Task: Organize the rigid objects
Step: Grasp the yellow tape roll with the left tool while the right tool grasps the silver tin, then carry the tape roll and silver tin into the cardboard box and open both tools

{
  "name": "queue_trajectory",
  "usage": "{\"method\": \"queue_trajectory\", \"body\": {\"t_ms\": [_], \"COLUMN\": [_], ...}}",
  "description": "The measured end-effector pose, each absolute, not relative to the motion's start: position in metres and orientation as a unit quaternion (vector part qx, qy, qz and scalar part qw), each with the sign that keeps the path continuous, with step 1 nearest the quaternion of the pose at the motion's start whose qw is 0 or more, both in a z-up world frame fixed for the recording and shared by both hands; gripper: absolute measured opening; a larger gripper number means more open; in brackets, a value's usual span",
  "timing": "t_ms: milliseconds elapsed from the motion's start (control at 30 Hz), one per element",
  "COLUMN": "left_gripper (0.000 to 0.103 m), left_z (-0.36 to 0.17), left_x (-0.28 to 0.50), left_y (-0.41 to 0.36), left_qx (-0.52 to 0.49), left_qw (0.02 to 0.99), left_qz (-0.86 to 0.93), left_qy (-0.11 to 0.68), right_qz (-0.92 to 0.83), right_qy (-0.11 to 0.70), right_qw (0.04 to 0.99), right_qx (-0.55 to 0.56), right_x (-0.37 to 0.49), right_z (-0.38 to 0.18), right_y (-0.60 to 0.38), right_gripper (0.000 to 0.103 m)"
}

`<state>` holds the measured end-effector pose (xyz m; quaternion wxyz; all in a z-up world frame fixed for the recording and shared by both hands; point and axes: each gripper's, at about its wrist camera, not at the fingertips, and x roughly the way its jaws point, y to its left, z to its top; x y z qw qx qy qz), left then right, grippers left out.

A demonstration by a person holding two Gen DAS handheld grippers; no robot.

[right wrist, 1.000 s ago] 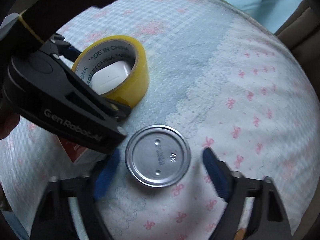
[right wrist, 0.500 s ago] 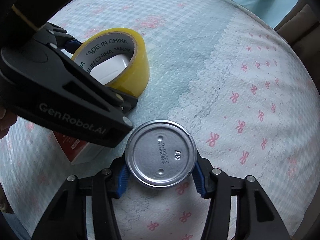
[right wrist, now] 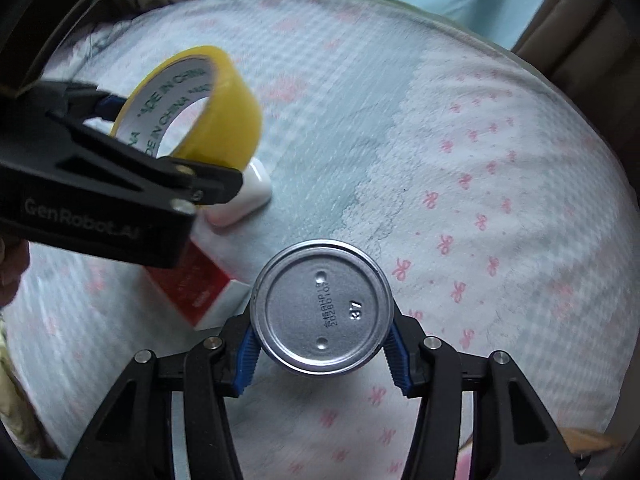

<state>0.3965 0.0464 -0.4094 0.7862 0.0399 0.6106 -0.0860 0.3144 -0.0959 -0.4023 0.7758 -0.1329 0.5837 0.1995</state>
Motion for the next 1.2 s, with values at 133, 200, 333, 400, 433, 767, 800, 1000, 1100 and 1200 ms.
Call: {"method": "queue_trajectory", "body": {"t_ms": [133, 200, 333, 400, 433, 767, 800, 1000, 1100, 1200], "left_gripper": [0.096, 0.096, 0.096, 0.096, 0.096, 0.096, 0.096, 0.096, 0.096, 0.096], "left_z": [-0.376, -0.353, -0.317, -0.299, -0.293, -0.258, -0.256, -0.243, -0.234, -0.226], "left_x": [0.375, 0.360, 0.332, 0.315, 0.310, 0.232, 0.224, 0.193, 0.183, 0.174], "left_y": [0.052, 0.056, 0.057, 0.058, 0.057, 0.026, 0.020, -0.017, -0.039, -0.063], "left_qx": [0.031, 0.025, 0.024, 0.019, 0.018, 0.009, 0.008, 0.010, 0.012, 0.010], "left_qw": [0.796, 0.802, 0.809, 0.815, 0.817, 0.818, 0.817, 0.816, 0.818, 0.823], "left_qz": [-0.086, -0.090, -0.100, -0.107, -0.110, -0.162, -0.165, -0.179, -0.180, -0.171], "left_qy": [0.598, 0.590, 0.578, 0.569, 0.566, 0.552, 0.553, 0.550, 0.546, 0.542], "right_qz": [0.191, 0.188, 0.181, 0.175, 0.171, 0.129, 0.123, 0.091, 0.077, 0.073], "right_qy": [0.579, 0.576, 0.574, 0.575, 0.575, 0.581, 0.582, 0.577, 0.576, 0.567], "right_qw": [0.784, 0.788, 0.794, 0.796, 0.797, 0.804, 0.804, 0.812, 0.814, 0.820], "right_qx": [-0.120, -0.112, -0.091, -0.079, -0.074, -0.007, 0.002, 0.010, 0.014, 0.013], "right_x": [0.294, 0.289, 0.269, 0.260, 0.253, 0.184, 0.177, 0.142, 0.131, 0.122], "right_z": [-0.361, -0.337, -0.298, -0.284, -0.276, -0.239, -0.236, -0.214, -0.204, -0.191], "right_y": [-0.098, -0.101, -0.106, -0.102, -0.103, -0.129, -0.137, -0.188, -0.220, -0.253], "right_gripper": [0.049, 0.049, 0.049, 0.049, 0.049, 0.049, 0.049, 0.049, 0.049, 0.049]}}
